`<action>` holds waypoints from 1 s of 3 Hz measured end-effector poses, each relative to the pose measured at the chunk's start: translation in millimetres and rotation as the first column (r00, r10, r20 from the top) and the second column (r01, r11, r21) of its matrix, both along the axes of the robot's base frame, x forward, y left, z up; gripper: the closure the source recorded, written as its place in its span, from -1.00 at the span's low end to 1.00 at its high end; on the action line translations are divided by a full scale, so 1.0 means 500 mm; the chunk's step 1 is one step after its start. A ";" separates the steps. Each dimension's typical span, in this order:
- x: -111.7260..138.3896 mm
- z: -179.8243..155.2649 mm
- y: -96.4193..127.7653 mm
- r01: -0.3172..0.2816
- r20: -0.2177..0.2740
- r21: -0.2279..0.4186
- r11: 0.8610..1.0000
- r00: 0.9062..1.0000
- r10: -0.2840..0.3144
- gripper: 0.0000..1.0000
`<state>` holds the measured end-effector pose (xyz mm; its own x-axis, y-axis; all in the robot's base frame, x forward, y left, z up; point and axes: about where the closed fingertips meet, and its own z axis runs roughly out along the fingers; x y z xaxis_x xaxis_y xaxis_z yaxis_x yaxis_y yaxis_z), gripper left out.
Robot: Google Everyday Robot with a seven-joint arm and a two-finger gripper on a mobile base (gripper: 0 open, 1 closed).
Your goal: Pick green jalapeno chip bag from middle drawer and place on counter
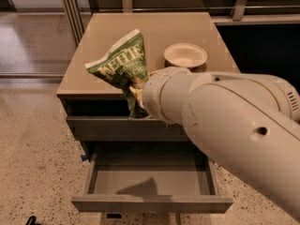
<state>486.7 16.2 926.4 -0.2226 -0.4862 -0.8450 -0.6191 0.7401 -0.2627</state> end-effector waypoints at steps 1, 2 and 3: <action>0.041 0.040 -0.018 0.031 0.023 0.001 1.000 0.999 -0.031 1.00; 0.094 0.067 -0.014 0.052 0.027 0.016 0.999 0.998 -0.052 1.00; 0.151 0.083 0.007 0.063 0.027 0.017 0.998 0.998 -0.063 1.00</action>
Offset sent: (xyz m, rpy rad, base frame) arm 0.1138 0.0224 0.0443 -0.0011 -0.0479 -0.0977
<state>562.2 19.7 968.1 -0.2289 -0.4585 -0.8587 -0.5640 0.7815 -0.2670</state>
